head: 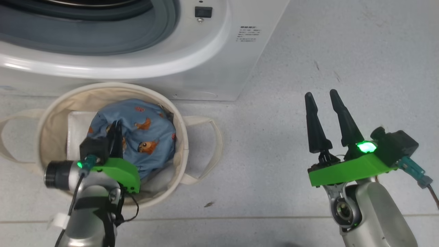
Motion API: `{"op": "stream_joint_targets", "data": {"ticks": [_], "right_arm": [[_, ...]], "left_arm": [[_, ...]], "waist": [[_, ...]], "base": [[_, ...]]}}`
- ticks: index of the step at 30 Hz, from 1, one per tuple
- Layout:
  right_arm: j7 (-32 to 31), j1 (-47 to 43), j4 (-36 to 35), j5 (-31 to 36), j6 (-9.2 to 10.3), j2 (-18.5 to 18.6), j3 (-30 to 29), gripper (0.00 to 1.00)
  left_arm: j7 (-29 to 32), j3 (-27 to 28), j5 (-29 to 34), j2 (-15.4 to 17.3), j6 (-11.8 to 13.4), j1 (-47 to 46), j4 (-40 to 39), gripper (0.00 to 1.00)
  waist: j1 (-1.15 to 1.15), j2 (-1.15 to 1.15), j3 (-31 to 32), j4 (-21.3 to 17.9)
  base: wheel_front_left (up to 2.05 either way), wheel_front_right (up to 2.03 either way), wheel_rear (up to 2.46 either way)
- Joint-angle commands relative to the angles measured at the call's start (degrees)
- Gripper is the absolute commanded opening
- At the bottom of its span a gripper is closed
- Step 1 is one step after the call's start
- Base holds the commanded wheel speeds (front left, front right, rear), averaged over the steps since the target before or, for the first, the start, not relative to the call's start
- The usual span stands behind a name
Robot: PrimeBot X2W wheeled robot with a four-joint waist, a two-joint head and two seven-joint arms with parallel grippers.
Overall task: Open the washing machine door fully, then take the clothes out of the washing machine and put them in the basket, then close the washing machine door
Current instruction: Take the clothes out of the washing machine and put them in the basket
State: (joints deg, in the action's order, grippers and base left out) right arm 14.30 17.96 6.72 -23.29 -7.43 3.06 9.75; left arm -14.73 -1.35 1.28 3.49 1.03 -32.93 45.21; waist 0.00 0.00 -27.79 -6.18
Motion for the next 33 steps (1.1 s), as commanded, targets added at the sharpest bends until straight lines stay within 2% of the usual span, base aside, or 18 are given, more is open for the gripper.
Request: {"op": "stream_joint_targets", "data": {"ticks": [1,16,17,18,20,26,33], "right_arm": [[0.7,0.7,-1.9,0.2,-0.06,-0.2,1.4,1.00],[0.7,1.4,-1.8,0.1,-0.06,-0.2,1.7,1.00],[0.7,1.5,-1.8,0.1,-0.06,-0.2,1.7,1.00],[0.7,1.5,-1.8,0.2,-0.06,-0.2,1.7,1.00],[0.7,1.5,-1.8,0.2,-0.06,-0.2,1.6,1.00],[0.7,0.9,-1.5,0.2,-0.06,-0.2,1.3,1.00],[0.7,-0.3,-1.6,-0.2,-0.06,-0.2,0.8,1.00]], "left_arm": [[-0.3,1.1,0.3,1.7,1.0,-0.8,0.8,0.00],[-0.3,-0.2,-0.8,1.7,3.3,-2.1,5.9,0.00],[-0.3,-0.3,-0.7,1.7,3.7,-2.1,5.9,0.15],[-0.3,-0.5,-0.6,1.8,4.1,-2.1,5.3,1.00],[-0.3,-0.7,-0.5,1.8,4.9,-1.8,4.4,1.00],[-0.3,-1.8,-0.7,2.1,5.0,0.1,-0.1,1.00],[-0.3,-1.0,-3.2,1.7,4.0,4.2,-13.3,1.00]], "waist": [[0.00,0.00,-0.7,-0.5],[0.00,0.00,-1.0,0.0],[0.00,0.00,-1.0,0.1],[0.00,0.00,-0.9,0.3],[0.00,0.00,-0.6,0.6],[0.00,0.00,1.4,1.5],[0.00,0.00,5.1,3.0]], "base": [[0.00,0.00,0.00],[0.00,0.00,0.00],[0.00,0.00,0.00],[0.00,0.00,0.00],[0.00,0.00,0.00],[0.00,0.00,0.00],[0.00,0.00,0.00]]}}
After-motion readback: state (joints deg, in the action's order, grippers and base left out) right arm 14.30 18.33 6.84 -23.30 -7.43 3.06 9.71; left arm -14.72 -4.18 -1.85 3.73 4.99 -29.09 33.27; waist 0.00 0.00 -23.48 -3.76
